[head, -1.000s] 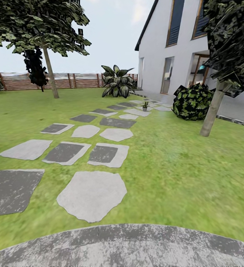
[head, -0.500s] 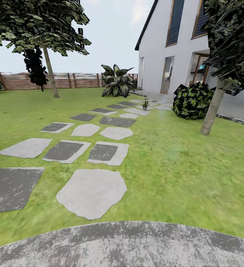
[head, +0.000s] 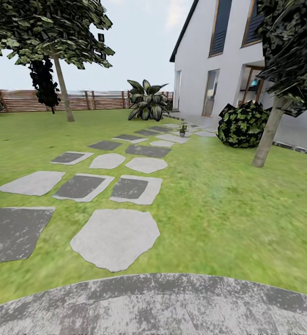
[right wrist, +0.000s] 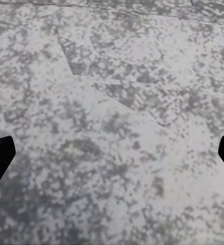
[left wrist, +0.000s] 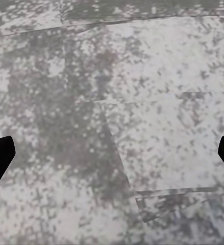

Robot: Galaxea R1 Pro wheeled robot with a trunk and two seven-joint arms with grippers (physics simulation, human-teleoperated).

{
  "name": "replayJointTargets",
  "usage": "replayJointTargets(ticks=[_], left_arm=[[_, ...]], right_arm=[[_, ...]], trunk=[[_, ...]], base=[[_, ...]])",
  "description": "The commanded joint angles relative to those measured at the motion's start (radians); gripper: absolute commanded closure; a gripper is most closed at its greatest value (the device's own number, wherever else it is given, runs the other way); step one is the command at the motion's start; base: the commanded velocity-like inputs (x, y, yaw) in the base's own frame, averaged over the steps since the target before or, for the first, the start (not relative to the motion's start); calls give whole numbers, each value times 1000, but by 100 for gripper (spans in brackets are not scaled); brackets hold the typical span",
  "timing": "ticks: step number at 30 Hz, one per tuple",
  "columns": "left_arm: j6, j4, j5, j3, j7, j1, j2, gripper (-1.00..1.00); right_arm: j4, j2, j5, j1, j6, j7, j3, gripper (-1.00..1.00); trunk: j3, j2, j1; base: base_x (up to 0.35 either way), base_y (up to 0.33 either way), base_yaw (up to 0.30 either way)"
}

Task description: Pick up the pesticide atomizer in the garden and spray insectifuge to fully cover both potted plants in the garden.

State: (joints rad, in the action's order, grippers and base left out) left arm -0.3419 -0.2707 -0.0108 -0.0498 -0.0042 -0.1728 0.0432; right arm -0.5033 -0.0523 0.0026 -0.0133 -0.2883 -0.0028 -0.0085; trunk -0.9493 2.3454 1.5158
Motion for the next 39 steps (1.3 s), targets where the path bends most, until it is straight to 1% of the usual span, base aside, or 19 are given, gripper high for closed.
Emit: replayJointTargets(ticks=[1, 22, 30, 39], left_arm=[[-3, 1, -1, -2, 0, -1, 0, -100], [-3, 1, 3, -3, 5, -1, 1, -100], [-4, 2, 5, -2, 6, -1, 1, -100], [-5, 2, 5, -2, 6, -1, 1, -100]], right_arm=[[1, 0, 0, 0, -3, 0, -1, -100], [1, 0, 0, 0, -3, 0, -1, -100], [0, 0, -1, 0, -3, 0, -1, -100], [0, 0, 0, 0, -3, 0, -1, -100]], trunk=[[-5, 8, 4], [-104, 155, 84], [-137, 156, 88], [-137, 156, 88]], base=[[0, 0, 0], [0, 0, 0], [0, 0, 0], [0, 0, 0]])
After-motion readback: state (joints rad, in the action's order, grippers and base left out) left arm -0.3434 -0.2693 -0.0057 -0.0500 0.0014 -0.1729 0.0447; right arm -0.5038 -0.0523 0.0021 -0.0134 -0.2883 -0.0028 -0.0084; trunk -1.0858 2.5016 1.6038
